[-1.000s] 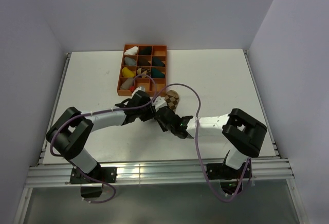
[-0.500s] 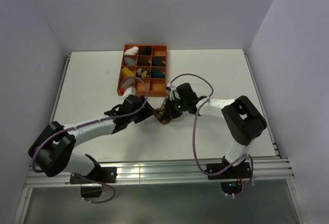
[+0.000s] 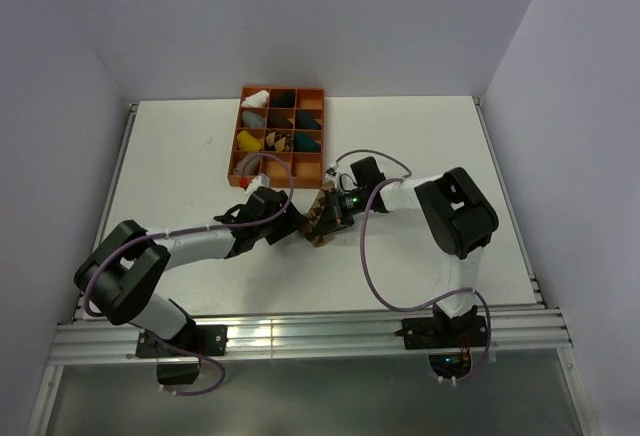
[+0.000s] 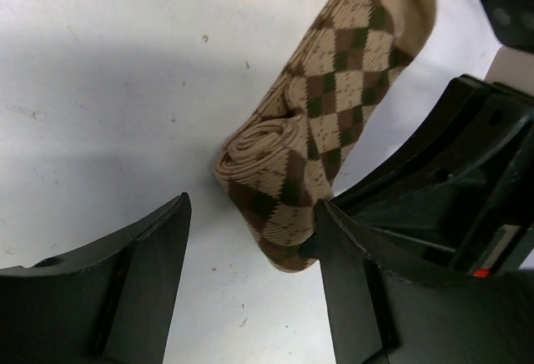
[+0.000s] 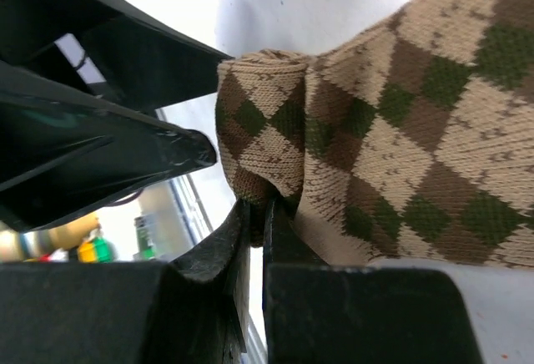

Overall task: Roll the socks
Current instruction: Roll the sock at the center of the board.

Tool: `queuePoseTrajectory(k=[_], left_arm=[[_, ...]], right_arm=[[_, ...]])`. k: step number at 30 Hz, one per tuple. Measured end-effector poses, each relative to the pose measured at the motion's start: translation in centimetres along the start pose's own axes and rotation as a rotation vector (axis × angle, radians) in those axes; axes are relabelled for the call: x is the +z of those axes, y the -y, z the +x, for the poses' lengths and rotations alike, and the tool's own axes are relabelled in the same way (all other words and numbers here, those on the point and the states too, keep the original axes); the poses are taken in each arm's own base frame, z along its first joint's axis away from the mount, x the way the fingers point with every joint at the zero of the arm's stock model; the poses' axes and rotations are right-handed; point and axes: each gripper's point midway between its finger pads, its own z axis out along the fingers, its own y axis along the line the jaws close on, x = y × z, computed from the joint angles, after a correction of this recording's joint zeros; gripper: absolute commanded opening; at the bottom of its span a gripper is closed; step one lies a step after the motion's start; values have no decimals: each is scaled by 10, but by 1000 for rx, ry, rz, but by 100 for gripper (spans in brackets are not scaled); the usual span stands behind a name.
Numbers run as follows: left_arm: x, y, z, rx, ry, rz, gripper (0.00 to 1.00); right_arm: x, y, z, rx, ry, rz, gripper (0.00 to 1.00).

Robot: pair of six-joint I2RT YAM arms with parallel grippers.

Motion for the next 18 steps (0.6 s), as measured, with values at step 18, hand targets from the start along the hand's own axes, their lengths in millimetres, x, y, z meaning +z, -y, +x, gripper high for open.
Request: queuePoseTrajectory(k=[18], left_arm=[[26,5,14,-23,-65,15,27]], right_arm=[[-7,9,-1,63,3,-25,16]])
